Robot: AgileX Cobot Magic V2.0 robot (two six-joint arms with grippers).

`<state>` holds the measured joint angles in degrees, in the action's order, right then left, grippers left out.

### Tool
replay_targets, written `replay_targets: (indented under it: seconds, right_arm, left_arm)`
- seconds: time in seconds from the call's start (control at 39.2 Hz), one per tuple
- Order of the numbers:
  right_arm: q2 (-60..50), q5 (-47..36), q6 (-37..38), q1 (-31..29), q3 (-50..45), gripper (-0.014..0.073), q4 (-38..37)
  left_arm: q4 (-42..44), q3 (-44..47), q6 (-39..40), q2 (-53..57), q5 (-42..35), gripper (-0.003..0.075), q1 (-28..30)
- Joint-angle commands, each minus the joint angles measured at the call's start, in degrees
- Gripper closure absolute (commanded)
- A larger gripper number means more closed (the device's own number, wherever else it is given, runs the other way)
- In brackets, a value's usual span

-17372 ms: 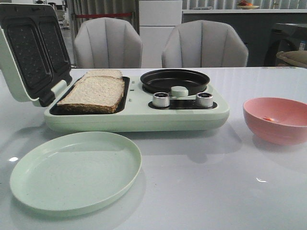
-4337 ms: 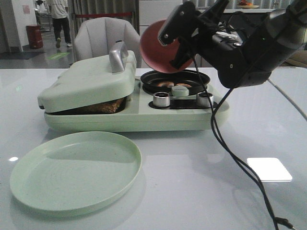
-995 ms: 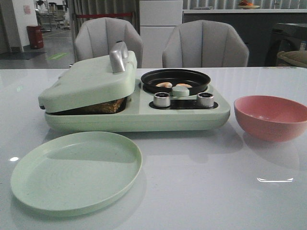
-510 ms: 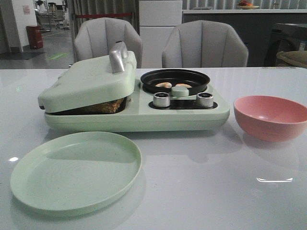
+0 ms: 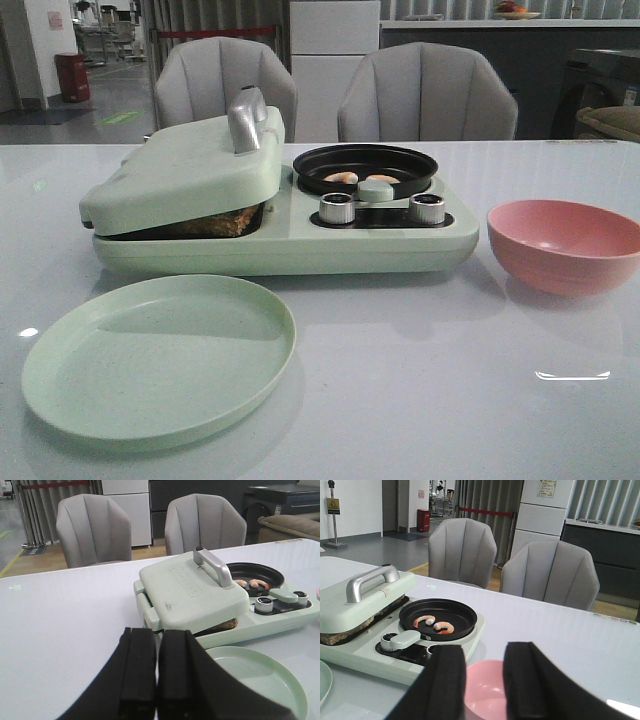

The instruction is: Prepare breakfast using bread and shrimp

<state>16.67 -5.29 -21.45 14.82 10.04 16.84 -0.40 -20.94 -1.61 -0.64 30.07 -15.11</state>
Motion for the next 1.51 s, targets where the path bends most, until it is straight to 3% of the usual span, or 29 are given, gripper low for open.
replay_targets:
  seconds: [0.0, 0.89, 1.12, 1.48]
  right_arm:
    - [0.2, -5.22, -0.03, 0.15, 1.57, 0.0454, -0.03]
    - [0.2, -4.99, 0.02, 0.15, 1.57, 0.0438, -0.03]
    - [0.2, -4.99, 0.02, 0.15, 1.57, 0.0438, -0.03]
    - [0.2, -4.99, 0.02, 0.15, 1.57, 0.0438, -0.03]
  left_arm:
    - [-0.54, -1.31, 0.55, -0.65, -4.91, 0.0608, -0.3]
    - [1.97, 0.63, 0.27, -0.65, -6.06, 0.0608, -0.3]
    - [6.54, 10.12, 0.26, -0.65, -21.73, 0.0608, 2.65]
    - [-1.7, 21.48, 0.26, -0.56, -38.61, 0.0608, 11.78]
